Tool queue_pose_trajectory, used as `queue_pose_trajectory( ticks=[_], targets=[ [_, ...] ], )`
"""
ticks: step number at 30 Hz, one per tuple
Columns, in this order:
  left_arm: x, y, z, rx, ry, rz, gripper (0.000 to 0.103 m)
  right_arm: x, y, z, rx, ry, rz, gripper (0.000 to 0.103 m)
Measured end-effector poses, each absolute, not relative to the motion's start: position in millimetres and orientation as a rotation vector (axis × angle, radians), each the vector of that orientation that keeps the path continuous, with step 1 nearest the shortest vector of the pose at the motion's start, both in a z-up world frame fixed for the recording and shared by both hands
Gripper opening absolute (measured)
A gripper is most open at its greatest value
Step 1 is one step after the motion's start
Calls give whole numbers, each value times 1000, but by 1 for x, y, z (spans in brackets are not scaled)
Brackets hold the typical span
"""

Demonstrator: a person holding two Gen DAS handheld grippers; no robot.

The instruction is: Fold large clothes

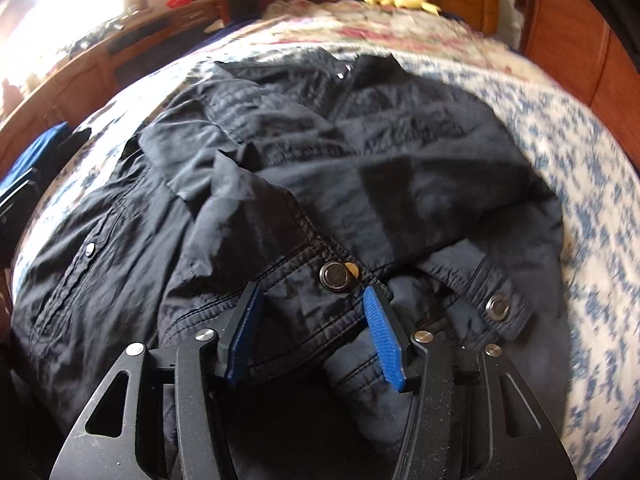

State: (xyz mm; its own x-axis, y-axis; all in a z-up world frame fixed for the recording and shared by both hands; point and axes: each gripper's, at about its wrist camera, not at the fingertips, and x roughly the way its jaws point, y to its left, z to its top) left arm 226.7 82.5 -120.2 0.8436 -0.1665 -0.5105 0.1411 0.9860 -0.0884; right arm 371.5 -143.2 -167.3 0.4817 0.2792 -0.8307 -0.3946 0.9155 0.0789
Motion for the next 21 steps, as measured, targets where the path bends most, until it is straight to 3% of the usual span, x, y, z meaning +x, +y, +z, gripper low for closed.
queue_pose_trajectory(
  ticks=[16, 18, 20, 21],
  targets=[
    [228, 81, -122, -41, 550, -174, 34, 373, -162, -181, 61, 1076, 441, 55],
    [228, 80, -121, -41, 552, -173, 34, 373, -163, -180, 81, 1080, 473, 45],
    [228, 80, -121, -42, 553, -172, 34, 371, -163, -174, 94, 1070, 502, 17],
    [228, 80, -121, -42, 552, -173, 34, 369, -160, -170, 82, 1060, 507, 15]
  ],
)
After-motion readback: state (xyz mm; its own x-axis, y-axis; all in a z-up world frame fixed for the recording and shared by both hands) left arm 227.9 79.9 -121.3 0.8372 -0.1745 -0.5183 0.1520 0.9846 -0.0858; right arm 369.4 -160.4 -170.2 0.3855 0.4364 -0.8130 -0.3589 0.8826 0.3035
